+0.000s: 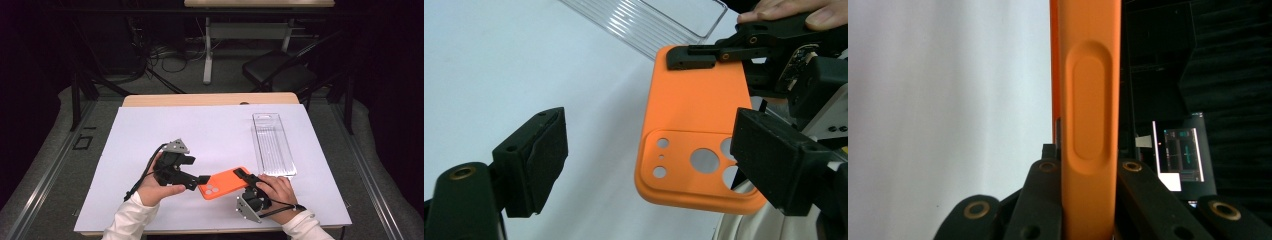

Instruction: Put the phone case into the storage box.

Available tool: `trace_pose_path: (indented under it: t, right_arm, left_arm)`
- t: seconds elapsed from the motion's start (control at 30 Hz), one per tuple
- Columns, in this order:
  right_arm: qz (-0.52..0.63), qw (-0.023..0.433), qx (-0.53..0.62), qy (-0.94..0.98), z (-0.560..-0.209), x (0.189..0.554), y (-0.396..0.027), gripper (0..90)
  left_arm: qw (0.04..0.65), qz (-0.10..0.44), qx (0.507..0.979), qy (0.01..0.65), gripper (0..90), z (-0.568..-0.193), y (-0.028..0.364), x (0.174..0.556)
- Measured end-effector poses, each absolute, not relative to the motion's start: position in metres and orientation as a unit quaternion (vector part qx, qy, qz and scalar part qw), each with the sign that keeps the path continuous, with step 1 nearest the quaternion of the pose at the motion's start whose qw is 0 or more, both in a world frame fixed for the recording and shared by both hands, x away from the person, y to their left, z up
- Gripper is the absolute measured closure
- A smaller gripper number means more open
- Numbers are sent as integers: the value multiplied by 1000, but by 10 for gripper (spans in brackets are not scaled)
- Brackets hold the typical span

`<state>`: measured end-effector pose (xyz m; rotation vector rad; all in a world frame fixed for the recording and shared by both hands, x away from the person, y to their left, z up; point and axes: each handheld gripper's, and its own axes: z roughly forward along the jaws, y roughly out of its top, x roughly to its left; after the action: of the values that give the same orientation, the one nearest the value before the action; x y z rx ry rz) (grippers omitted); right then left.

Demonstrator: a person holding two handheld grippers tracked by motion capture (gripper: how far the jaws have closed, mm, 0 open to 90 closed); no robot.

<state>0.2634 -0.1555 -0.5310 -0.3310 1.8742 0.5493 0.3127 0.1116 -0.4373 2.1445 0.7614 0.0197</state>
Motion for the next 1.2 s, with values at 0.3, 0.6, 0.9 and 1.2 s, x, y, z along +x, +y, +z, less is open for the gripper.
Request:
trace_pose_path:
  t: [0.3, 0.6, 0.9, 1.2]
  right_arm:
    - [266, 518, -117, 805, -528, 265, -158, 872]
    - [299, 486, -88, 817, -525, 267, -163, 873]
    - [339, 450, -54, 824, -521, 269, -167, 873]
    - [383, 390, -1, 837, -516, 271, -171, 873]
  left_arm:
    - [428, 29, 849, 310, 167, -435, 123, 316]
    - [428, 39, 848, 309, 192, -433, 128, 318]
    - [437, 43, 842, 314, 192, -430, 136, 319]
    - [447, 44, 837, 312, 193, -428, 141, 320]
